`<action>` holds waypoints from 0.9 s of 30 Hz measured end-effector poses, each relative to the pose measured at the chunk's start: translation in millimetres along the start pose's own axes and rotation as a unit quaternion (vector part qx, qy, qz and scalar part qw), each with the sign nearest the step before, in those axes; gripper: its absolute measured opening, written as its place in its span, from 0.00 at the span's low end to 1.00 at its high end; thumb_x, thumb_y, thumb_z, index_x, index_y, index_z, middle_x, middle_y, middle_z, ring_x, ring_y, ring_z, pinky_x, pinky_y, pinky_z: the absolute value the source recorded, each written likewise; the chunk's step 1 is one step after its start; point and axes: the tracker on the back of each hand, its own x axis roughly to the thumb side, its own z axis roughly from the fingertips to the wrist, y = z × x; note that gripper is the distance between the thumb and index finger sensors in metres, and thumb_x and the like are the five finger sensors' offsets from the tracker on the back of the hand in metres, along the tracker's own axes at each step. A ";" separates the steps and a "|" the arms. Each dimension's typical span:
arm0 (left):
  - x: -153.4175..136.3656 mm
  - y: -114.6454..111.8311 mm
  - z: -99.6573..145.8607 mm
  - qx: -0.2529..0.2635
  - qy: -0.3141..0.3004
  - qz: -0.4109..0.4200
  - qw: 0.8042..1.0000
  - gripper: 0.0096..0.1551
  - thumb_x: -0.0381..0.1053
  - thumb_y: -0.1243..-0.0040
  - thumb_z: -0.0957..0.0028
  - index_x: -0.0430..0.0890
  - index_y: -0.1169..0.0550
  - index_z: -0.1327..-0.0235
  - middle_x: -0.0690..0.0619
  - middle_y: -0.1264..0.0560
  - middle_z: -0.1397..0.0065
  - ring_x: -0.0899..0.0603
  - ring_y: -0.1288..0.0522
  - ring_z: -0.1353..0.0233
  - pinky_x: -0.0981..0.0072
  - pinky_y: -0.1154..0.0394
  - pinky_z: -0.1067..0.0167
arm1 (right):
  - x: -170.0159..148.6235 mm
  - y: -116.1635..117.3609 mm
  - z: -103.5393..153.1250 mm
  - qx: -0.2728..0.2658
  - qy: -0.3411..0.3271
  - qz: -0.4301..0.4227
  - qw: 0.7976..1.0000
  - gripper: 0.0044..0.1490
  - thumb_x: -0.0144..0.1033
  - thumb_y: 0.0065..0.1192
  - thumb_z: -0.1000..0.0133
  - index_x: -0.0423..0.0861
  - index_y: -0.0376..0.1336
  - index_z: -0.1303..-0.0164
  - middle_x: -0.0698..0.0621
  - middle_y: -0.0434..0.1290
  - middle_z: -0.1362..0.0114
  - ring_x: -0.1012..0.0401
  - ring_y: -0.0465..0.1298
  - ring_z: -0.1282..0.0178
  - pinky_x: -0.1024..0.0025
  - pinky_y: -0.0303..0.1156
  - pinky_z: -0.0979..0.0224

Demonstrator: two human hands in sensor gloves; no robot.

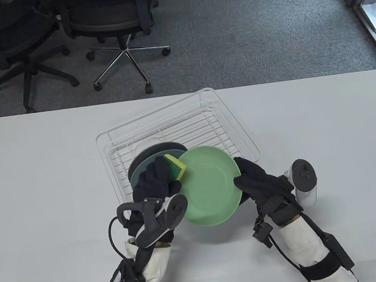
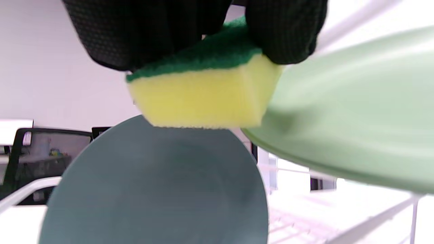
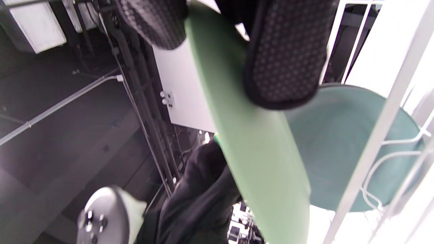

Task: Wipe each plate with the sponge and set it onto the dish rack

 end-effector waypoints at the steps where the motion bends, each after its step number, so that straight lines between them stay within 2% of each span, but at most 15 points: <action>1: -3.7 1.7 0.1 0.002 0.004 0.024 1.000 0.46 0.57 0.36 0.47 0.36 0.34 0.20 0.37 0.23 0.27 0.35 0.19 0.34 0.51 0.18 0.42 | -0.8 -3.1 0.4 -0.007 0.001 -0.002 1.000 0.45 0.35 0.54 0.32 0.20 0.43 0.21 0.19 0.62 0.29 0.36 0.75 0.40 0.63 0.82 0.45; 7: -27.0 10.8 2.0 0.019 0.031 0.151 0.988 0.46 0.57 0.36 0.46 0.34 0.34 0.20 0.36 0.23 0.27 0.34 0.19 0.34 0.51 0.18 0.42 | -6.8 -20.0 3.9 -0.060 0.002 -0.030 0.998 0.43 0.33 0.51 0.32 0.20 0.41 0.21 0.21 0.60 0.26 0.37 0.75 0.37 0.62 0.82 0.42; 10: -32.7 10.6 3.0 0.024 0.035 0.214 0.976 0.46 0.57 0.36 0.46 0.34 0.33 0.20 0.35 0.23 0.28 0.34 0.19 0.35 0.51 0.18 0.42 | -9.6 -23.1 5.2 -0.080 0.001 -0.062 0.995 0.42 0.32 0.49 0.32 0.21 0.40 0.21 0.22 0.60 0.26 0.38 0.74 0.35 0.62 0.83 0.40; 15: -35.3 2.0 1.1 -0.001 0.031 0.332 0.943 0.46 0.57 0.36 0.45 0.33 0.34 0.20 0.34 0.24 0.28 0.33 0.19 0.35 0.51 0.18 0.43 | -12.9 -22.2 6.8 -0.098 -0.004 -0.112 0.989 0.41 0.31 0.49 0.31 0.21 0.40 0.21 0.24 0.59 0.24 0.39 0.74 0.33 0.62 0.82 0.39; 20: -36.1 -8.6 -1.8 -0.037 0.020 0.417 0.908 0.46 0.57 0.37 0.45 0.31 0.34 0.20 0.34 0.24 0.28 0.33 0.19 0.36 0.51 0.18 0.43 | -15.7 -15.8 5.7 -0.089 -0.002 -0.110 0.990 0.42 0.32 0.50 0.32 0.22 0.41 0.21 0.25 0.60 0.24 0.39 0.74 0.33 0.62 0.83 0.39; 27: -43.1 -13.3 -0.8 -0.026 0.037 0.497 0.866 0.47 0.56 0.37 0.44 0.29 0.34 0.21 0.32 0.24 0.29 0.33 0.19 0.36 0.52 0.18 0.44 | -18.2 -11.1 5.4 -0.093 0.004 -0.114 0.989 0.41 0.31 0.50 0.32 0.22 0.41 0.21 0.25 0.61 0.25 0.41 0.75 0.33 0.64 0.83 0.39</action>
